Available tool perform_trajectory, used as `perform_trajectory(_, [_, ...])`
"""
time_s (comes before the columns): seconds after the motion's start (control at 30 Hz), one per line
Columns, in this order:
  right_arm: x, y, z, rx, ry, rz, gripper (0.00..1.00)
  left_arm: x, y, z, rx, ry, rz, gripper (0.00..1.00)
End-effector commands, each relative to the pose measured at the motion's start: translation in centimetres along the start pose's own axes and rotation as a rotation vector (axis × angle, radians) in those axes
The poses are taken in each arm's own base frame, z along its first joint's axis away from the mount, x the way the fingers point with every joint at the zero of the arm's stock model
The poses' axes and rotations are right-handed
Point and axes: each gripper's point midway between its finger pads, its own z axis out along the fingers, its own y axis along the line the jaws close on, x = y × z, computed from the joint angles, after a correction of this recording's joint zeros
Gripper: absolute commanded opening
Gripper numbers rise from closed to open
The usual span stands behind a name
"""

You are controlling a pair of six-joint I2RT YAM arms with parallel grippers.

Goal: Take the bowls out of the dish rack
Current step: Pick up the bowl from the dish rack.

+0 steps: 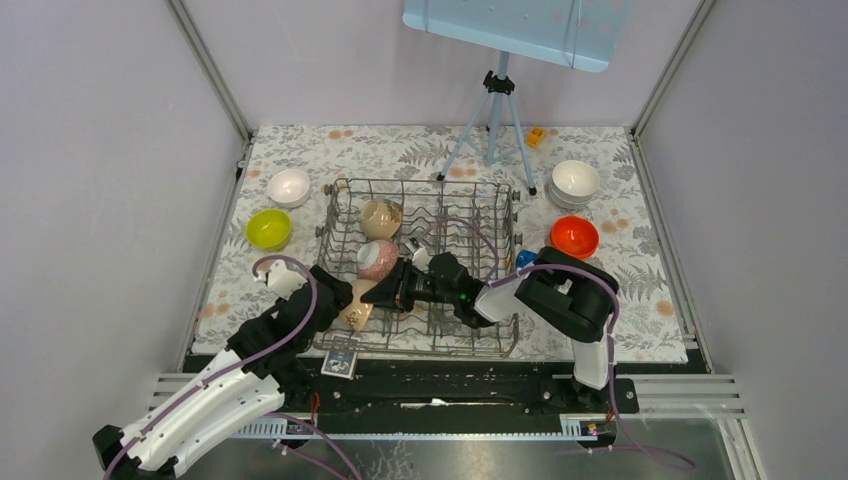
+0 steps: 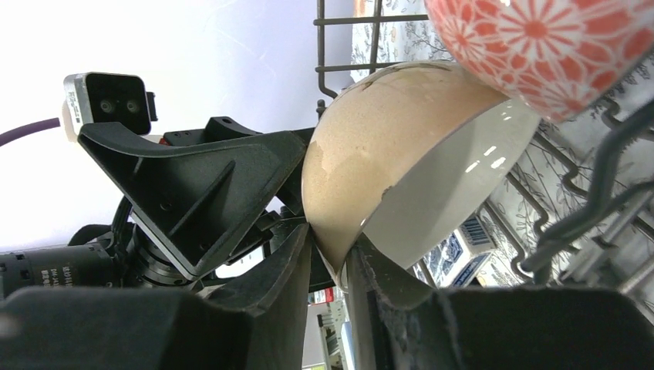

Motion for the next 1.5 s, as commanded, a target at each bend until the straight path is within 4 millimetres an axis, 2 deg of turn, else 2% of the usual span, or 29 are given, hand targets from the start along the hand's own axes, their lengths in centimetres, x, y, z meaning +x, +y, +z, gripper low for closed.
perform_trajectory(0.0, [0.5,4.1,1.1,-0.153,0.037,-0.033,0.28,0.0,0.2,-0.8,-0.011,0.024,-0.009,0.74])
perform_trajectory(0.2, [0.5,4.5,2.0,-0.176,0.058,-0.023,0.22,-0.8,0.2,-1.2,-0.017,-0.001,-0.018,0.74])
perform_trajectory(0.33, [0.6,4.8,2.2,-0.187,0.070,-0.030,0.10,-0.9,0.2,-1.3,-0.020,-0.003,-0.021,0.74])
perform_trajectory(0.43, [0.7,5.5,2.0,-0.213,0.080,-0.006,0.00,-2.2,0.1,-1.9,-0.030,-0.043,-0.034,0.74])
perform_trajectory(0.6, [1.2,5.3,1.8,-0.229,0.105,-0.016,0.00,-3.7,-0.5,-2.6,-0.023,-0.082,-0.017,0.74])
perform_trajectory(0.77, [1.6,7.1,1.4,-0.290,0.134,-0.005,0.00,-6.3,-1.0,-4.4,-0.021,-0.147,-0.032,0.78])
perform_trajectory(0.83, [2.1,8.4,0.9,-0.318,0.156,-0.028,0.00,-7.7,-1.1,-5.1,-0.016,-0.194,-0.042,0.82])
perform_trajectory(1.0, [3.1,10.3,-0.5,-0.363,0.205,-0.080,0.00,-10.2,-2.5,-6.6,0.008,-0.258,-0.026,0.89])
perform_trajectory(1.2, [3.4,12.0,-1.2,-0.407,0.222,-0.108,0.00,-12.1,-3.9,-8.3,0.053,-0.286,-0.015,0.92])
perform_trajectory(1.47, [3.8,15.2,-2.5,-0.441,0.233,-0.215,0.00,-12.8,-5.1,-9.5,0.109,-0.279,0.017,0.94])
